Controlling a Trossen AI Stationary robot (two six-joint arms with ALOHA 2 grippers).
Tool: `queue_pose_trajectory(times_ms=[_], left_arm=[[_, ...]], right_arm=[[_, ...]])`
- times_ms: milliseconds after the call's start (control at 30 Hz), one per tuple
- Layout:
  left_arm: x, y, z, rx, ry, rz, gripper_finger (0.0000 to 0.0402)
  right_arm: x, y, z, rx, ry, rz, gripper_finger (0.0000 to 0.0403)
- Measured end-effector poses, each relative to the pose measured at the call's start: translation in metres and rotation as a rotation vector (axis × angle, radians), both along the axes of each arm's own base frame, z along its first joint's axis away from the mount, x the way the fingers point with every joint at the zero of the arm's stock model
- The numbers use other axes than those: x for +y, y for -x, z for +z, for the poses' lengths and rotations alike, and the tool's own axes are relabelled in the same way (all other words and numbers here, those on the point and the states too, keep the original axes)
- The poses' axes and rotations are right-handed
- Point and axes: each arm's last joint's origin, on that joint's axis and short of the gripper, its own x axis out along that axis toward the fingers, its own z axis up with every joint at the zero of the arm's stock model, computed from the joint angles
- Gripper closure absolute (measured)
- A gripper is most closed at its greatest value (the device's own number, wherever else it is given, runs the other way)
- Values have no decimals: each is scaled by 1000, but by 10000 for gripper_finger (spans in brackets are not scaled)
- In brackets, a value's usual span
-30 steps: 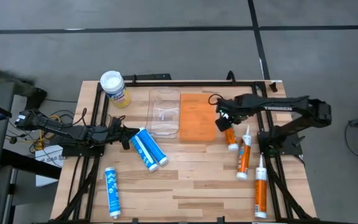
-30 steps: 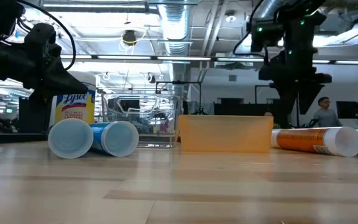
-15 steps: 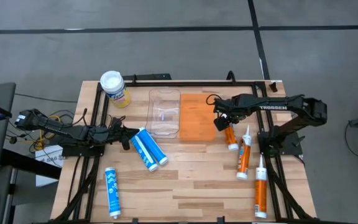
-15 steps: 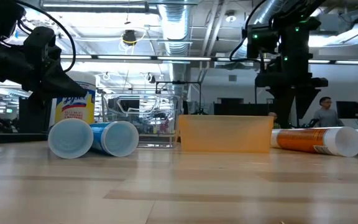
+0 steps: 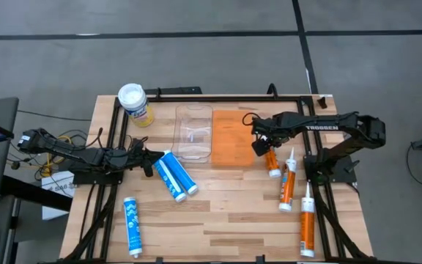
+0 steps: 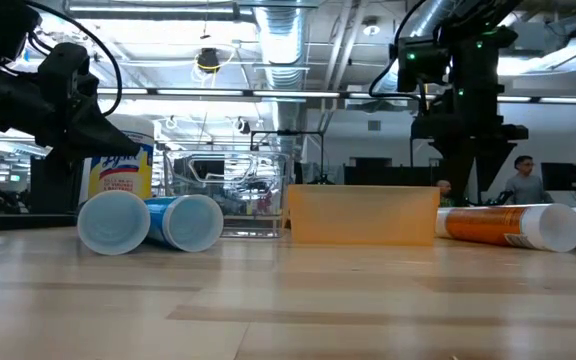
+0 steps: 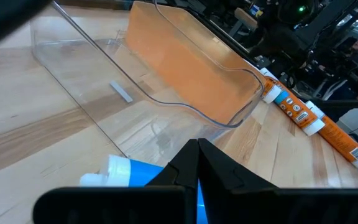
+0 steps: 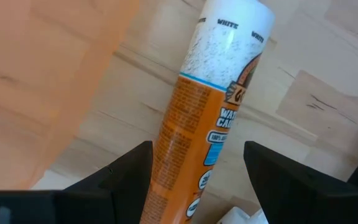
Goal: Pick & place silicon tubes, Sealant and Lysol wipes
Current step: Put the top orange sealant into the orange bin
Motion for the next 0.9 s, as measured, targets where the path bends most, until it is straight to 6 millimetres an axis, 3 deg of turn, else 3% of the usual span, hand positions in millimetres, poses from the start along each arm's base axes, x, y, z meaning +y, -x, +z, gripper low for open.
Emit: queue_pose_trajectory(times_ms=[900], left_arm=[[0,0,0,6,-1,0,401]], right_arm=[[0,-1,0,-6,0,28,157]])
